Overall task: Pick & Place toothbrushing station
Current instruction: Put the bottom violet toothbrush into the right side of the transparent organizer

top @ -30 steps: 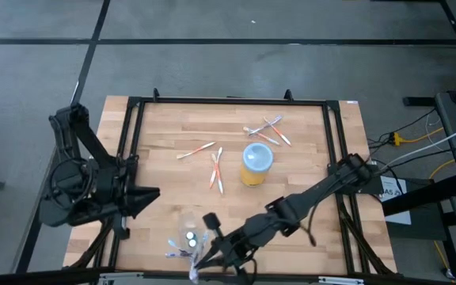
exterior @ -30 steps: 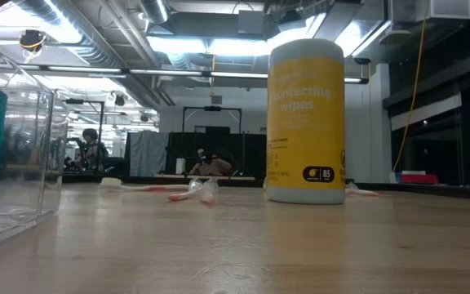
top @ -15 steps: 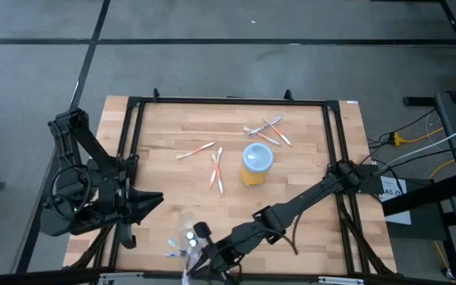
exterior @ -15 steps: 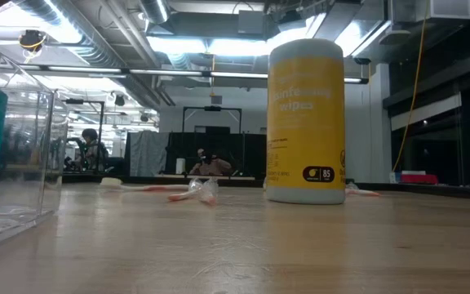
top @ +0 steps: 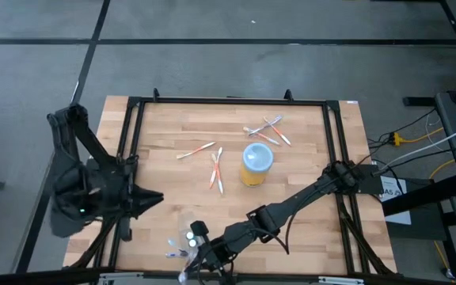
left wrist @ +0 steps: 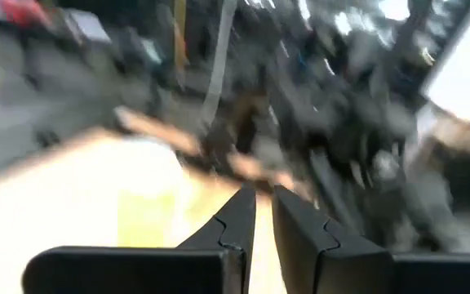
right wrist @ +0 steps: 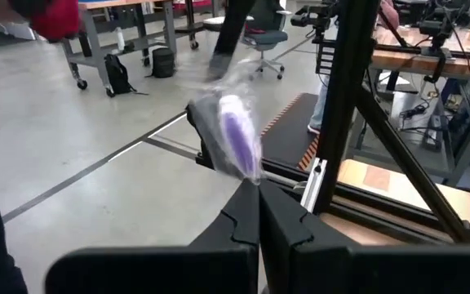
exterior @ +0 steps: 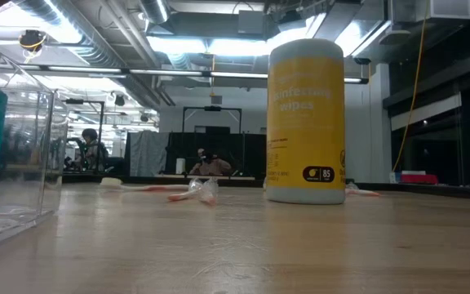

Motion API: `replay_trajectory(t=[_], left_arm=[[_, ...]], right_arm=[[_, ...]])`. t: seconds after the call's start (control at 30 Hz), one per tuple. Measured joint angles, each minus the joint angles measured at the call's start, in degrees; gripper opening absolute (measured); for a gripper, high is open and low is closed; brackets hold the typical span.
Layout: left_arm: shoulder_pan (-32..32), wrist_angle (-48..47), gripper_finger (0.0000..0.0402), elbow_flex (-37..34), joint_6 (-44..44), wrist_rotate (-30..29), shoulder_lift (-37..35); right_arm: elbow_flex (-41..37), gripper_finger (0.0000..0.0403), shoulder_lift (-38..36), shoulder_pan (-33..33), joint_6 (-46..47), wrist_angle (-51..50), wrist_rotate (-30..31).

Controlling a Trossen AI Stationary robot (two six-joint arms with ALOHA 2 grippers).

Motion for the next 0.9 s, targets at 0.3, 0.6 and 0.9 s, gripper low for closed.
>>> replay_trajectory(t=[0.3, 0.6, 0.9], left_arm=[[0.6, -41.0, 0.0033, 0.0, -38.0, 31.2, -3.4], [-3.6, -48.4, 0.0031, 0.0, -45.3, 46.5, -5.6], [-9.9, -48.6, 0.0031, 0.0, -50.3, 41.3, -10.8]], right_arm=[[0.0, 0.0, 0.0, 0.0, 1.2, 0.9, 0.0], [0.1, 0.0, 0.1, -0.9, 0.6, 3.3, 6.5], [0.1, 0.0, 0.1, -2.3, -0.7, 3.4, 7.8]])
